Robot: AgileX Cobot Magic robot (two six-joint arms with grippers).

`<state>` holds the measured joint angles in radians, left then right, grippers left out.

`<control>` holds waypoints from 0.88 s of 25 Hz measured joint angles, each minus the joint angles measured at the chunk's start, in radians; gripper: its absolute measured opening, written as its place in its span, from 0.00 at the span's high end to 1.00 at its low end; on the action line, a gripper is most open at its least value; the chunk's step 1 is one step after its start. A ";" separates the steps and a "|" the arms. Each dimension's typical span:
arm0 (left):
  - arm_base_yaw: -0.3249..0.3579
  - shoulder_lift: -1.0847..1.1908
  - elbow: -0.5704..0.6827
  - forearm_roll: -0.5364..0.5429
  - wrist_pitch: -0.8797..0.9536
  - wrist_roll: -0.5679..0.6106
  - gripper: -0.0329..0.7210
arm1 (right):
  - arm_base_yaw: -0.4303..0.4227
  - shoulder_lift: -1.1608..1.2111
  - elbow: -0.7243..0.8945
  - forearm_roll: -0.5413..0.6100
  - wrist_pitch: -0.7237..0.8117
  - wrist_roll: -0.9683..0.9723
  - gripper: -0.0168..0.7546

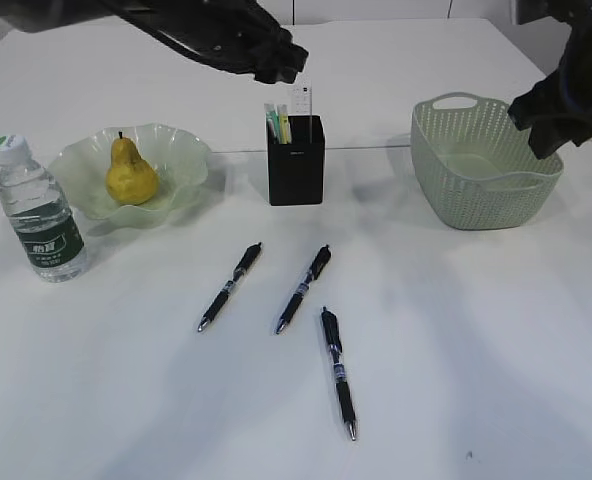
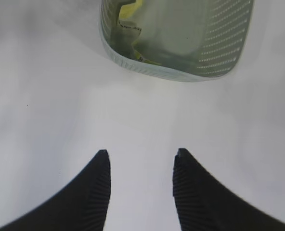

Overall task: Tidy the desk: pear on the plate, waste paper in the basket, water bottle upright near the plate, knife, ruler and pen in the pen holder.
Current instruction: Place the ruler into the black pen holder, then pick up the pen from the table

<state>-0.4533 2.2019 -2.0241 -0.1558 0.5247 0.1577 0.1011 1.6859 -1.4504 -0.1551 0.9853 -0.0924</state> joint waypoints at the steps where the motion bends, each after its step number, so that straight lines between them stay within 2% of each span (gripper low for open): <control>1: 0.004 -0.014 0.000 0.002 0.034 0.000 0.49 | 0.000 0.000 0.000 0.000 0.005 0.002 0.52; 5: 0.014 -0.059 0.000 0.011 0.178 -0.036 0.49 | 0.000 0.000 0.000 0.009 0.044 0.004 0.52; 12: 0.016 -0.072 0.000 0.023 0.462 -0.228 0.49 | 0.000 0.000 0.000 0.033 0.156 0.008 0.52; 17: 0.016 -0.072 0.000 0.037 0.657 -0.243 0.49 | 0.000 0.000 0.000 0.037 0.203 0.010 0.52; 22: 0.016 -0.049 0.000 0.059 0.704 -0.243 0.43 | 0.000 0.000 0.000 0.056 0.218 0.024 0.52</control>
<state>-0.4371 2.1532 -2.0241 -0.0967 1.2283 -0.0858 0.1011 1.6859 -1.4504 -0.0990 1.2029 -0.0679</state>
